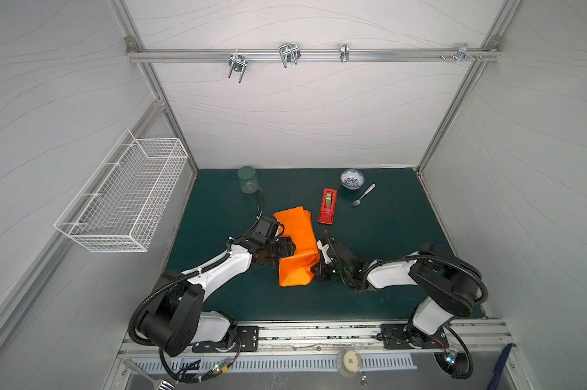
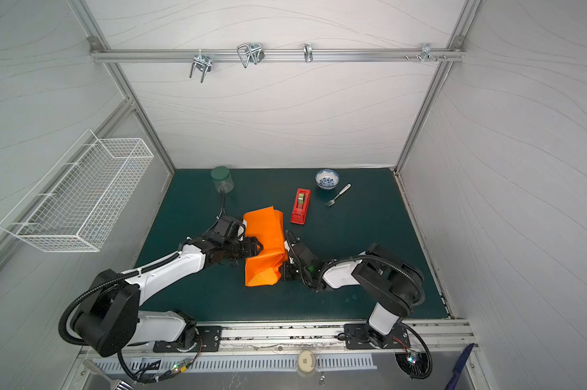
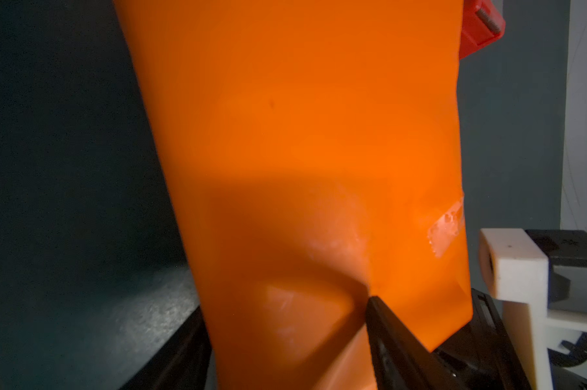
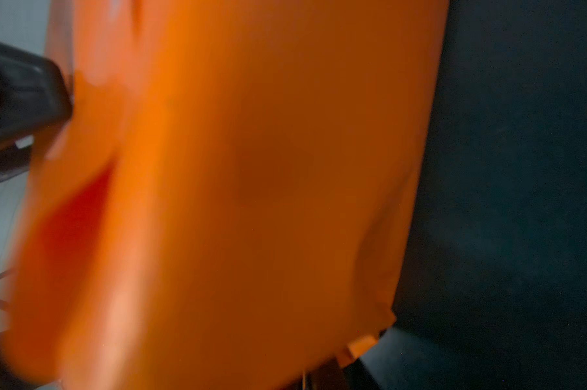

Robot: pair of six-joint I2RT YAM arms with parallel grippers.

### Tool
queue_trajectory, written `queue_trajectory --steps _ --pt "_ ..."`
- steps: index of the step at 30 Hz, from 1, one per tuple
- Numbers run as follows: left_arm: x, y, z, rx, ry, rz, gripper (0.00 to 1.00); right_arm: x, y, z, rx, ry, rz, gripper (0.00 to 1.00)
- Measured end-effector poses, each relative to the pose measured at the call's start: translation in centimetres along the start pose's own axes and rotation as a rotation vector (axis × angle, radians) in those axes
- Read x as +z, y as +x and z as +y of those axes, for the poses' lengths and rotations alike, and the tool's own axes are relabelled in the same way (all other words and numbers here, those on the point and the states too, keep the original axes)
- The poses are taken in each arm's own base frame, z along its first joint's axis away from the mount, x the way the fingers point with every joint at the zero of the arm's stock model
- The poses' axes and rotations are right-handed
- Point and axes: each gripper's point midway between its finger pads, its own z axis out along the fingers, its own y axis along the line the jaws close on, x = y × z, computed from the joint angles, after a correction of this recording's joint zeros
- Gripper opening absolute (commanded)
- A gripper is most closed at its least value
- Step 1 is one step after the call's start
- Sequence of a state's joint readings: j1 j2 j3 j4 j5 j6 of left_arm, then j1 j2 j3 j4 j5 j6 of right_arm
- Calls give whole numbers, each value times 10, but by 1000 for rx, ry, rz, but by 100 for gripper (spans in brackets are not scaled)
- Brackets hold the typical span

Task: Wrap the gift box in paper

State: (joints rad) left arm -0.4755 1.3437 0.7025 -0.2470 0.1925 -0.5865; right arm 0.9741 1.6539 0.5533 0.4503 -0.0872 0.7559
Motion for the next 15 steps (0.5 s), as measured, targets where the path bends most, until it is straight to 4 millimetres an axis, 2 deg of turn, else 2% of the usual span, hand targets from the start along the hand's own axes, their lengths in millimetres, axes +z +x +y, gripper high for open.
queue_trajectory --steps 15 --pt "0 0 0 0 0 0 71 -6 17 6 59 -56 19 8"
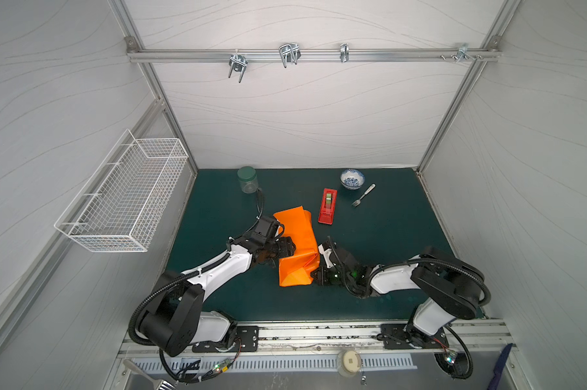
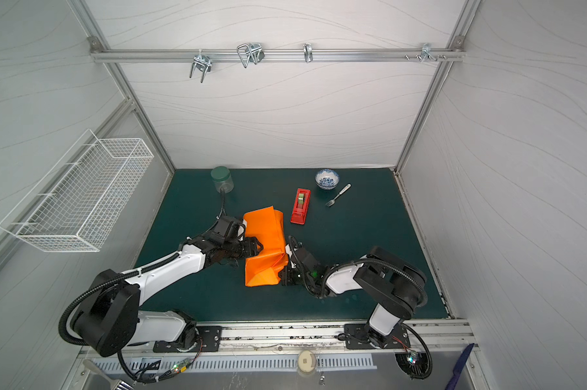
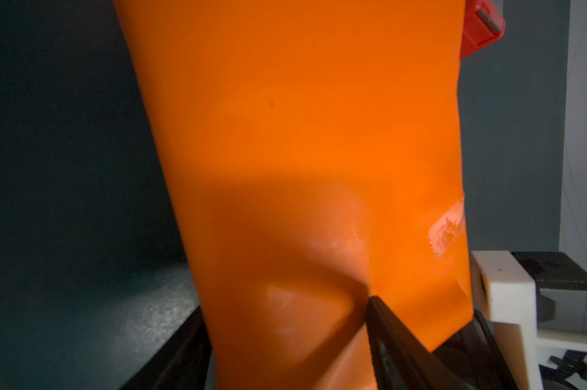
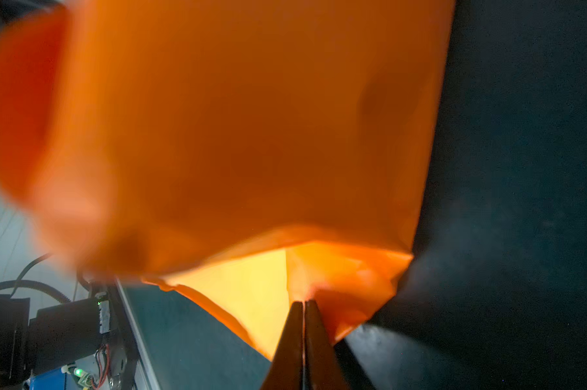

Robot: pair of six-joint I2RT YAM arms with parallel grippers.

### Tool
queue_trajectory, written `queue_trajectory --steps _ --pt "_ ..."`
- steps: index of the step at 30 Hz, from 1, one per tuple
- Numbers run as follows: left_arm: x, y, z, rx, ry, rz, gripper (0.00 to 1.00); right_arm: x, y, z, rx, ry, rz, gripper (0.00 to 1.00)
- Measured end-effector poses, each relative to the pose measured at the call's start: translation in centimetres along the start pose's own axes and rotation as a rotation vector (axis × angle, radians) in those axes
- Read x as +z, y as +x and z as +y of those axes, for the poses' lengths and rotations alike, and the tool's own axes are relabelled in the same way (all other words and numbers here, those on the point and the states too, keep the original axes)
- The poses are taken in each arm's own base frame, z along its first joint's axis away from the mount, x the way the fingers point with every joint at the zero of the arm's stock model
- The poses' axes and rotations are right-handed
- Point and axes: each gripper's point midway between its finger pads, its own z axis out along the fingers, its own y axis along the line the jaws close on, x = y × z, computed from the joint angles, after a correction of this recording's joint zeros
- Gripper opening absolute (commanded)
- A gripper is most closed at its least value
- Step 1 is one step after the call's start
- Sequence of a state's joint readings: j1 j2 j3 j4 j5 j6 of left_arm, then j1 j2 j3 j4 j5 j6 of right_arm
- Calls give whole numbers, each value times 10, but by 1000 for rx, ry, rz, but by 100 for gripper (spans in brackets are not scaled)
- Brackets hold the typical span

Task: Wrap the gift box in paper

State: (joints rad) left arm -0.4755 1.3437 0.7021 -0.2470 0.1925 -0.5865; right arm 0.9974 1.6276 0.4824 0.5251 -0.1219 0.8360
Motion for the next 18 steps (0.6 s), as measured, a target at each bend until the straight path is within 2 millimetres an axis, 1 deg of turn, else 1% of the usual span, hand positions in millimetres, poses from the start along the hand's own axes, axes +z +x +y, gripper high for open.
queue_trajectory --steps 7,12,18 --pt "0 0 0 0 0 0 71 -3 -4 -5 62 -20 12 7" --pt "0 0 0 0 0 0 71 -2 -14 -13 124 -49 11 7" --pt "0 0 0 0 1 1 71 1 -21 -15 177 -101 17 7"
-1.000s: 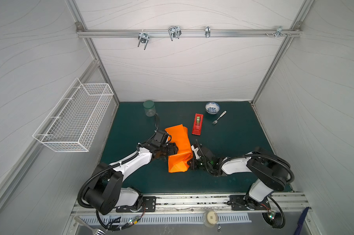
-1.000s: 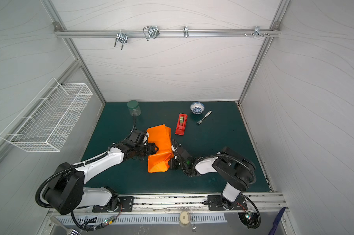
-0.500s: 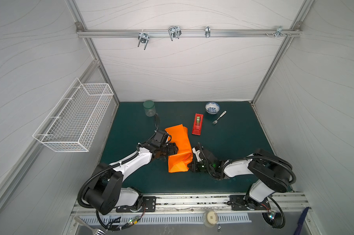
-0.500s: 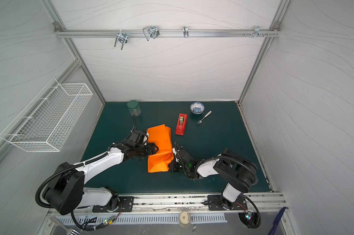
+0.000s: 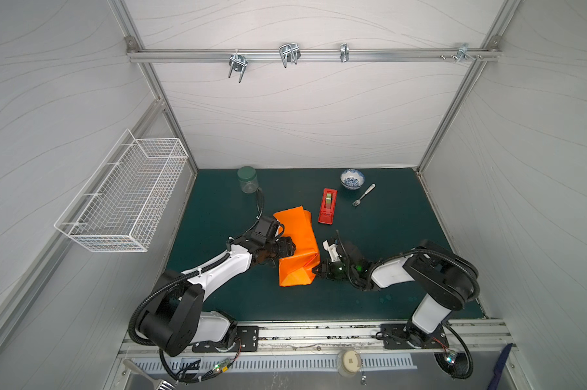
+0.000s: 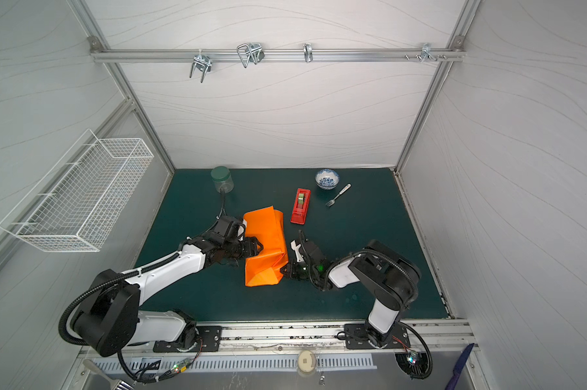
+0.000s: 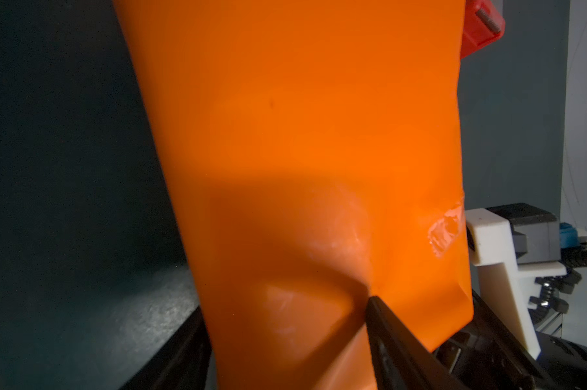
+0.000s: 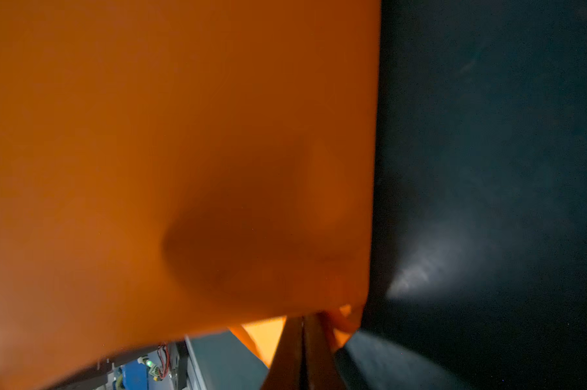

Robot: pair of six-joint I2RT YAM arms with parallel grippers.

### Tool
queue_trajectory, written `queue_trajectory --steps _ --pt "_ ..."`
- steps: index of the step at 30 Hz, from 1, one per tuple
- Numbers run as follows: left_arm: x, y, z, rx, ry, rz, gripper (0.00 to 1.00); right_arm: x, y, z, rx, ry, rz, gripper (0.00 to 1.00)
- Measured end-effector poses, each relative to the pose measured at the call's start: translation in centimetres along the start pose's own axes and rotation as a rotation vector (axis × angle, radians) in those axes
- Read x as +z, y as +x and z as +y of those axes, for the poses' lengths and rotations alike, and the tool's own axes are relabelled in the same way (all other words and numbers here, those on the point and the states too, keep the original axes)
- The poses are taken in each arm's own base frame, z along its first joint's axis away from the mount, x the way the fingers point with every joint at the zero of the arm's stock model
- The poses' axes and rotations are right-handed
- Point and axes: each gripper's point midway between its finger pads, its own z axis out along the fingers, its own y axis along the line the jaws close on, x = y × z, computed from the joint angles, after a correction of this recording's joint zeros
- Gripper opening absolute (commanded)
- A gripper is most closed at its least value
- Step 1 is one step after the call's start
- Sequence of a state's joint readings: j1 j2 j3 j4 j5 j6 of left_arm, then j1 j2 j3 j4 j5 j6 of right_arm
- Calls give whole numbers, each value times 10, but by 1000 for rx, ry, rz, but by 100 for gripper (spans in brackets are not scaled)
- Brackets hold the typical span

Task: Wrap the gift box in paper

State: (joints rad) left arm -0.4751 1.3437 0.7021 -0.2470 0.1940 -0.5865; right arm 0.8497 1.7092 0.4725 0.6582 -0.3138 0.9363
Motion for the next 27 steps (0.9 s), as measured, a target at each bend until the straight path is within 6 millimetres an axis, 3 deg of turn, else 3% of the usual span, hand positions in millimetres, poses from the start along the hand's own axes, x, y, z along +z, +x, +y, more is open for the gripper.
queue_trajectory --steps 15,27 --pt "0 0 0 0 0 0 71 2 0 3 98 -147 -27 3" --pt "0 0 0 0 1 1 71 -3 8 -1 109 -99 -18 3"
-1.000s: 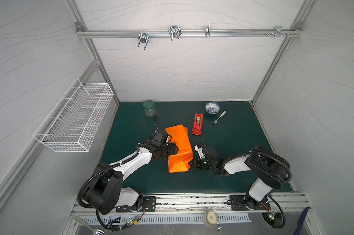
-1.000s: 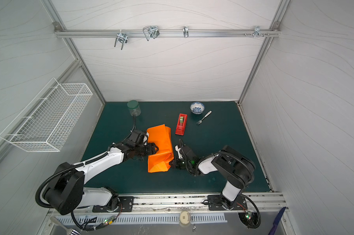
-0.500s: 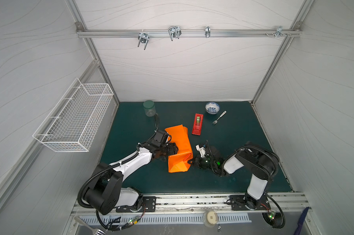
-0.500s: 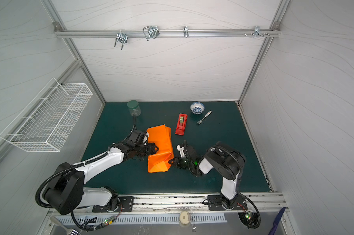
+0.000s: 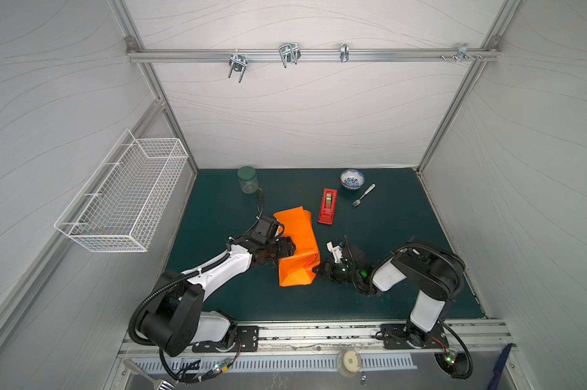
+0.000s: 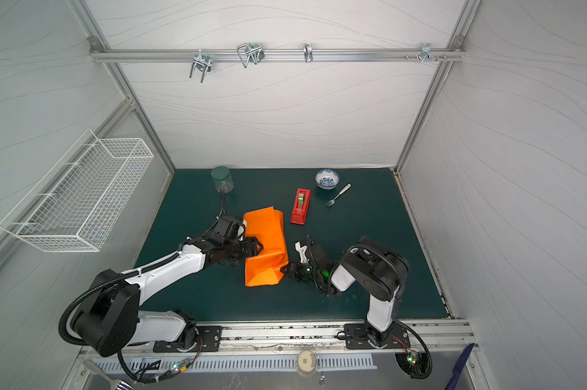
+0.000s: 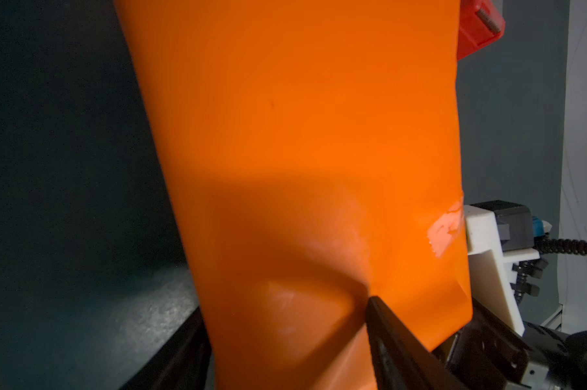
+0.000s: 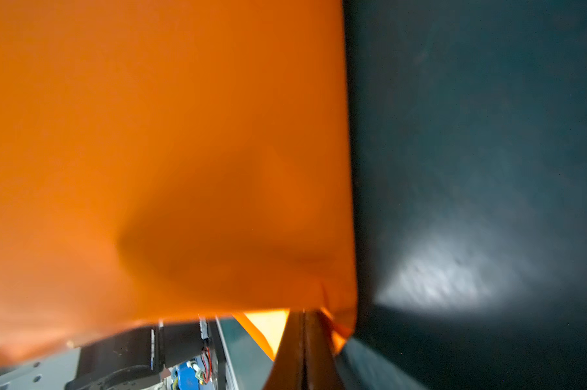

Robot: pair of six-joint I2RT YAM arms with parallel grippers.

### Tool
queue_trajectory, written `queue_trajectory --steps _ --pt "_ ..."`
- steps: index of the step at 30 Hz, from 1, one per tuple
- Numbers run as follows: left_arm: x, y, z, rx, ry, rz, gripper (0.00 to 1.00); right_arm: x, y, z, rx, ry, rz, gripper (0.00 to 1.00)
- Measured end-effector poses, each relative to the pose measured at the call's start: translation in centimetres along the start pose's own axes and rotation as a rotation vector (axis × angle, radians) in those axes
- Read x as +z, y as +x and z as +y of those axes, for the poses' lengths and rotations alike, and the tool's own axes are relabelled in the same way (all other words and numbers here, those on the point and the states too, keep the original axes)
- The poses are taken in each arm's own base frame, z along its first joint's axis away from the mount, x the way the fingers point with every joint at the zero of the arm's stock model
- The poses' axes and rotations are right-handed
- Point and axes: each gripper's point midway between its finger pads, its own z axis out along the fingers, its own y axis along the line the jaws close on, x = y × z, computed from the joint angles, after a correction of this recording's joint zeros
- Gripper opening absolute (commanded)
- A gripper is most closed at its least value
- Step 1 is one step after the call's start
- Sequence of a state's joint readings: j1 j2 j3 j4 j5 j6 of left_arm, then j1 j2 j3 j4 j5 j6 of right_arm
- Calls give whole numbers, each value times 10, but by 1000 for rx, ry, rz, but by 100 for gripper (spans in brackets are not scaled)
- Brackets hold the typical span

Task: Wrap the gift box in paper

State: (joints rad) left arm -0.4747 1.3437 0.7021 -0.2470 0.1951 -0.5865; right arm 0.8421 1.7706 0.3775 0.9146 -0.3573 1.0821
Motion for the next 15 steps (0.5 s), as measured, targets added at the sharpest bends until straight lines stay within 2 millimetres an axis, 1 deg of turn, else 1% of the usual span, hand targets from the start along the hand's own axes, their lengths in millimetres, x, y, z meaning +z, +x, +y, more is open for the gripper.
queue_trajectory --steps 5,15 --pt "0 0 0 0 0 0 71 -5 3 -2 -3 30 12 3" --pt "0 0 0 0 0 0 71 -5 4 -3 -10 32 17 3"
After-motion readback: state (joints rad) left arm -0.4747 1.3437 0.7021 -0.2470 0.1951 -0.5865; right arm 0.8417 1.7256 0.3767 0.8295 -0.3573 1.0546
